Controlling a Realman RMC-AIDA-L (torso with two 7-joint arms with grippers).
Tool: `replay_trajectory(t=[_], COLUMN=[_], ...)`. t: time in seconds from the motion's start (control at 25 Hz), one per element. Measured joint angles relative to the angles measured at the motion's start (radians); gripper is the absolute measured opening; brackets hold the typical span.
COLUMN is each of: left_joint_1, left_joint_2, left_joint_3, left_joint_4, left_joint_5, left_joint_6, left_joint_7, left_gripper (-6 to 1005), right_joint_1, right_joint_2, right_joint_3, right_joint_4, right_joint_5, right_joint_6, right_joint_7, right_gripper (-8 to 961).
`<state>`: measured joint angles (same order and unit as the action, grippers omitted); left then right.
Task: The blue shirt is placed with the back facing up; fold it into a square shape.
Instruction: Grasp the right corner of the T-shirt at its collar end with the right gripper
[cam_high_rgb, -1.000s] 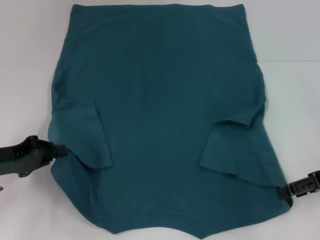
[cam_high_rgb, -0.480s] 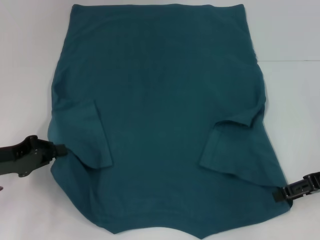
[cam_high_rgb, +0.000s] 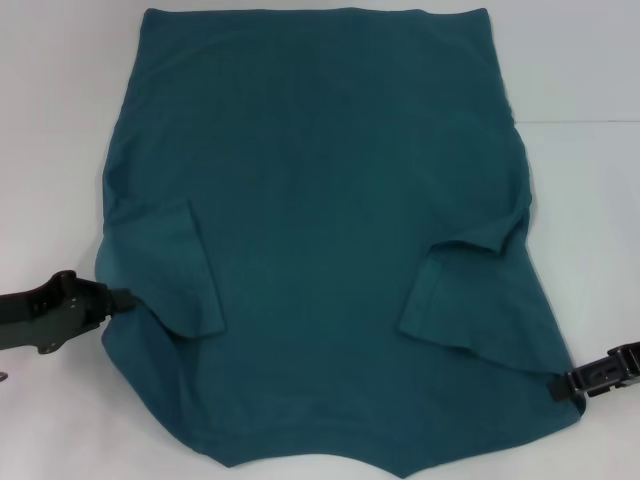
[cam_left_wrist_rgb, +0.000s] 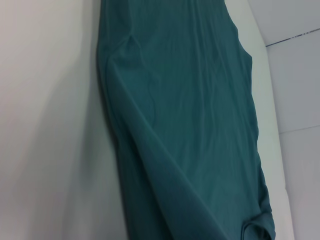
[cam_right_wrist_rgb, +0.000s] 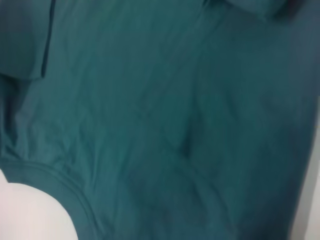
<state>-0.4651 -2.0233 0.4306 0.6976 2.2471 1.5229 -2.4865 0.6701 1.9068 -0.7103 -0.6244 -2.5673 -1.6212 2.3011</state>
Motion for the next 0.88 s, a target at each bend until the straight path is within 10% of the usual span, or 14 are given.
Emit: replay_trajectory(t=[0.88], left_joint_1=[-0.002], left_joint_2=[0.002], left_joint_3=[-0.003], left_joint_4=[-0.001], left_joint_5=[-0.002], left_joint_6=[-0.005], left_joint_7=[0.000], left_gripper=[23], right_joint_1=[0.042], right_joint_2=[0.033], right_joint_3=[-0.036], right_joint_4=[0.012], right_joint_5=[-0.019], right_joint_6=[0.019], right_joint_7=[0.007], right_gripper=[744])
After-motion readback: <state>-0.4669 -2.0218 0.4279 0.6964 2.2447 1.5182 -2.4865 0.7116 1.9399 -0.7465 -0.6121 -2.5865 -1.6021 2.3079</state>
